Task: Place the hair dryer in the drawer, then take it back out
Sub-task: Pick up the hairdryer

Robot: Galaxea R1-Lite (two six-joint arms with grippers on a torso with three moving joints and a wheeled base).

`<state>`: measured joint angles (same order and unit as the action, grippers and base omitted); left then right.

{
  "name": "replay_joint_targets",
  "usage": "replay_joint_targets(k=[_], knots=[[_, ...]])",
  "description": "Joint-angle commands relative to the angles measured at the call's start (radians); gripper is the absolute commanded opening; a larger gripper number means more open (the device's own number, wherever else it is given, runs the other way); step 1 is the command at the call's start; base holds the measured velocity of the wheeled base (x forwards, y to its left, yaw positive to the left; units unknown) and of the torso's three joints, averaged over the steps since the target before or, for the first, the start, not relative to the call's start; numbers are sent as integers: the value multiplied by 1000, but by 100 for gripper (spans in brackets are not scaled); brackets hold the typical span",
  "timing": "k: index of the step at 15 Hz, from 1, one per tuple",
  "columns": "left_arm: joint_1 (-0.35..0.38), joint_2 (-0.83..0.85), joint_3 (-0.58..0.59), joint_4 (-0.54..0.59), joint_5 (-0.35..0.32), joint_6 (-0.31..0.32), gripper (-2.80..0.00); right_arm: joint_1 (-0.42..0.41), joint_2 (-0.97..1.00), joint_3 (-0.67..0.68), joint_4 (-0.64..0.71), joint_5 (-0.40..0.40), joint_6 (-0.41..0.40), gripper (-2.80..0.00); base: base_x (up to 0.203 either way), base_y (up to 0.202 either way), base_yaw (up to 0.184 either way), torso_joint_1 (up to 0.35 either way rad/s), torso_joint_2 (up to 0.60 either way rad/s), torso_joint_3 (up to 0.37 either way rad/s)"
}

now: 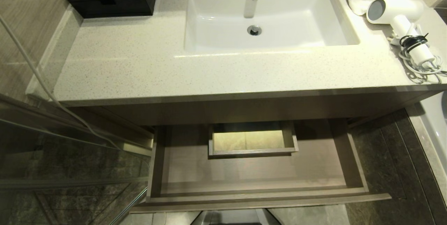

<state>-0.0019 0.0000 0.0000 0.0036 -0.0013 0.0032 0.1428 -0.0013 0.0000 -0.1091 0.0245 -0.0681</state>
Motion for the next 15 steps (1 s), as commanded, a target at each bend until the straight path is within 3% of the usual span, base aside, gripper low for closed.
replay_joint_targets(k=[1, 10, 15], knots=[[0, 0, 1, -1, 0, 0, -280, 0, -39, 40, 0, 2, -2, -280, 0, 0, 0, 0, 0, 0], [0, 0, 1, -1, 0, 0, -280, 0, -39, 40, 1, 2, -2, -280, 0, 0, 0, 0, 0, 0], [0, 0, 0, -1, 0, -1, -280, 0, -39, 40, -1, 2, -2, -280, 0, 0, 0, 147, -275, -131]])
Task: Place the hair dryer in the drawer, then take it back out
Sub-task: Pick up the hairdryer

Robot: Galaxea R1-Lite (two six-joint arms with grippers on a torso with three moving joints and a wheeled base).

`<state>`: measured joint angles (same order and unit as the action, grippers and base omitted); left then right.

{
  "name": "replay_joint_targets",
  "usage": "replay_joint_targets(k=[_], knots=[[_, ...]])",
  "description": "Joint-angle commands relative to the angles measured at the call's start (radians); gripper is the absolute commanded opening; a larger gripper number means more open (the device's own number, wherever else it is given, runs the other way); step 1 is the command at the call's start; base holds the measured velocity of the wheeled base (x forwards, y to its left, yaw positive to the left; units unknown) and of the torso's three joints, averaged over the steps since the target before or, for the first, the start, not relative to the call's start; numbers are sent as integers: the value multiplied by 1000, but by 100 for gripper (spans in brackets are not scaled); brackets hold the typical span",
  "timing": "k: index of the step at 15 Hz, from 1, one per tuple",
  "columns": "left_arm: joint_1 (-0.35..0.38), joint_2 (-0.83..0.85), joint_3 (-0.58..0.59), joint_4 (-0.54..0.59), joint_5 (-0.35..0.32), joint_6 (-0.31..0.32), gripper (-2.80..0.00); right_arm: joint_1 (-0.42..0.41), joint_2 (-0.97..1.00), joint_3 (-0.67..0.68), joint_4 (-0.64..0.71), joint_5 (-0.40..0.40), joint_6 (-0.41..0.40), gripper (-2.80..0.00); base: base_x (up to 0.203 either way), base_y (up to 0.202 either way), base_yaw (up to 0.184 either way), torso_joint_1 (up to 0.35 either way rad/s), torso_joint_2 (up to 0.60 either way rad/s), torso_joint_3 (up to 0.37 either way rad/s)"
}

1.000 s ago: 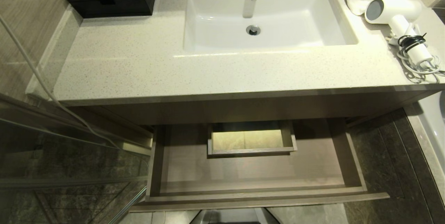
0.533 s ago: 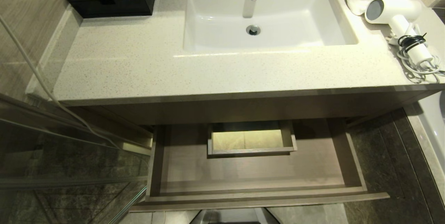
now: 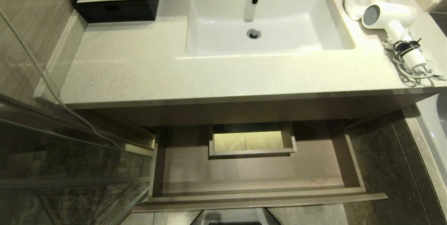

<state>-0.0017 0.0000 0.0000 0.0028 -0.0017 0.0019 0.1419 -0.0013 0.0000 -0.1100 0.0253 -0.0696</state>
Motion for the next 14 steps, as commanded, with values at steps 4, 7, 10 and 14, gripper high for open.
replay_joint_targets(k=[4, 7, 10, 14], knots=[[0, 0, 1, 0, 0, 0, -280, 1, -39, 40, 3, 1, -3, -280, 0, 0, 0, 141, -273, -133], [0, 0, 0, 0, 0, 0, -280, 1, -39, 40, 3, 1, -3, -280, 0, 0, 0, 1, -17, 1], [0, 0, 1, 0, 0, 1, -280, 1, -39, 40, 3, 1, -3, -280, 0, 0, 0, 0, 0, 0], [0, 0, 2, 0, 0, 1, -280, 1, -39, 40, 3, 1, -3, -280, 0, 0, 0, 0, 0, 0]])
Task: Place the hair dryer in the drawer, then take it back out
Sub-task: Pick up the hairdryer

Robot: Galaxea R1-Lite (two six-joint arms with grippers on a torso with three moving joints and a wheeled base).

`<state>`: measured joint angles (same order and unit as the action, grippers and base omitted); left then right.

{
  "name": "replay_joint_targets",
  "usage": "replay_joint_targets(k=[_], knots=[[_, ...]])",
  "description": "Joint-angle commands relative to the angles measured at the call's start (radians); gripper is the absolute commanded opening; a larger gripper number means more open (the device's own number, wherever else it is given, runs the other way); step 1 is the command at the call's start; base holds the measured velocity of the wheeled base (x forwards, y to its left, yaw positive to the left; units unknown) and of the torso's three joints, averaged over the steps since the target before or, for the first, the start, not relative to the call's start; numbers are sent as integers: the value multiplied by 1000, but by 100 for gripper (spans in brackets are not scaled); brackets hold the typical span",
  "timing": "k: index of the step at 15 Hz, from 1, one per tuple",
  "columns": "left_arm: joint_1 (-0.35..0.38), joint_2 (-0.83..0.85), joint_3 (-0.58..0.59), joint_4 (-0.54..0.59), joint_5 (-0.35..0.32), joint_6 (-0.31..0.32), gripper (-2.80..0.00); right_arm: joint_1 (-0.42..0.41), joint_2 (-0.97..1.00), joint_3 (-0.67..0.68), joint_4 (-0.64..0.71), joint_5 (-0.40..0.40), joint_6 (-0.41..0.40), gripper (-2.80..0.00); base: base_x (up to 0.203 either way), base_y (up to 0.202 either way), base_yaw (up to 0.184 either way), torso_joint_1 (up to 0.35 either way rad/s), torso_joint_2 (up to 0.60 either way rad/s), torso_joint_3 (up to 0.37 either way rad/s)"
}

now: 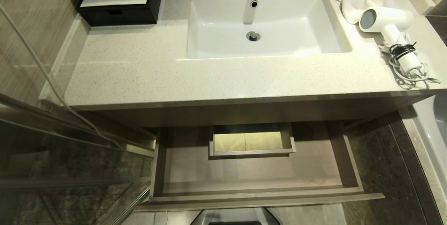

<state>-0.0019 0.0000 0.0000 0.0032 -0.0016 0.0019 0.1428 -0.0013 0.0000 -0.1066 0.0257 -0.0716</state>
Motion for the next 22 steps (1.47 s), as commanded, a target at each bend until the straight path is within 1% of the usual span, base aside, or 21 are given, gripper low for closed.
replay_joint_targets(k=[1, 10, 17, 22], knots=[[0, 0, 2, 0, 0, 4, -280, 0, -39, 40, -1, 0, 0, -280, 0, 0, 0, 0, 0, 0], [0, 0, 0, 0, 0, 1, -280, 0, -39, 40, -1, 0, 1, -280, 0, 0, 0, 0, 0, 0], [0, 0, 1, 0, 0, 1, -280, 0, -39, 40, -5, 0, -30, -280, 0, 0, 0, 0, 0, 0], [0, 0, 0, 0, 0, 1, -280, 0, -39, 40, -4, 0, -30, -280, 0, 0, 0, 170, 3, 169]])
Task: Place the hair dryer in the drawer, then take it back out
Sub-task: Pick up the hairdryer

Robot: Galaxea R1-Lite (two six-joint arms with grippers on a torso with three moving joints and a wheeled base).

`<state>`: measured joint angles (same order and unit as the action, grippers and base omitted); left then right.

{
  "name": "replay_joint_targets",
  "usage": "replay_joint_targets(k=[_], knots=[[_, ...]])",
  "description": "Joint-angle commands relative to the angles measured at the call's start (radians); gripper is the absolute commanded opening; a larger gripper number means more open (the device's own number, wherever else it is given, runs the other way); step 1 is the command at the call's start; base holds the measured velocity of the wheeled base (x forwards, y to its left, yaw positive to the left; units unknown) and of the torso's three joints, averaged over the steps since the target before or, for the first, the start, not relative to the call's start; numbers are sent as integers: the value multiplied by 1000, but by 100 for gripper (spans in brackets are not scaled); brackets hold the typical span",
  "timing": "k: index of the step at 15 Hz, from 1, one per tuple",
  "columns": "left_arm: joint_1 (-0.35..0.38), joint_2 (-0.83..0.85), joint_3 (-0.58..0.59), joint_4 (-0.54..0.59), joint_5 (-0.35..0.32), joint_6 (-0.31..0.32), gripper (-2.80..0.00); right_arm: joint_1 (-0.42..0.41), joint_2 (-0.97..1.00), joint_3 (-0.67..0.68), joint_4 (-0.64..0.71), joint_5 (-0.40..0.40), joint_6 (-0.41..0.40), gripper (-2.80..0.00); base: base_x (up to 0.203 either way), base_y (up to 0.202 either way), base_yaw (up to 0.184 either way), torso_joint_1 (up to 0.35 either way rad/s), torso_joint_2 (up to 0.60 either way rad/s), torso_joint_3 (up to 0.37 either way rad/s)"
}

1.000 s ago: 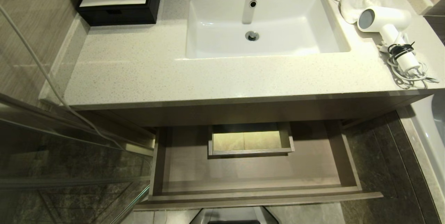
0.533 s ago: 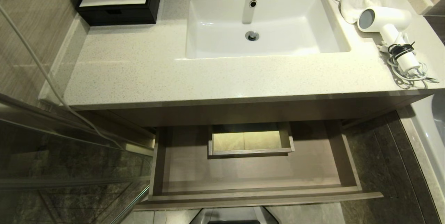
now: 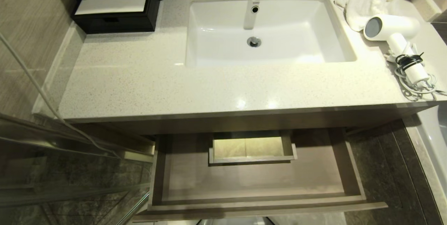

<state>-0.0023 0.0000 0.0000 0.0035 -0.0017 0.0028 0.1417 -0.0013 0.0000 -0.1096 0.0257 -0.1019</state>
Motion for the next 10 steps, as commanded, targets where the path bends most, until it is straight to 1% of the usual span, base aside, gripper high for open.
replay_joint_targets(k=[1, 6, 10], knots=[[0, 0, 2, 0, 0, 0, -280, 1, -39, 40, -2, 0, 2, -280, 0, 0, 0, 257, -27, 225], [1, 0, 1, 0, 0, 0, -280, 2, -39, 40, -1, 0, -1, -280, 0, 0, 0, 280, -71, 208], [-1, 0, 0, 0, 0, 0, -280, 2, -39, 40, -1, 0, -1, -280, 0, 0, 0, 318, -139, 171]])
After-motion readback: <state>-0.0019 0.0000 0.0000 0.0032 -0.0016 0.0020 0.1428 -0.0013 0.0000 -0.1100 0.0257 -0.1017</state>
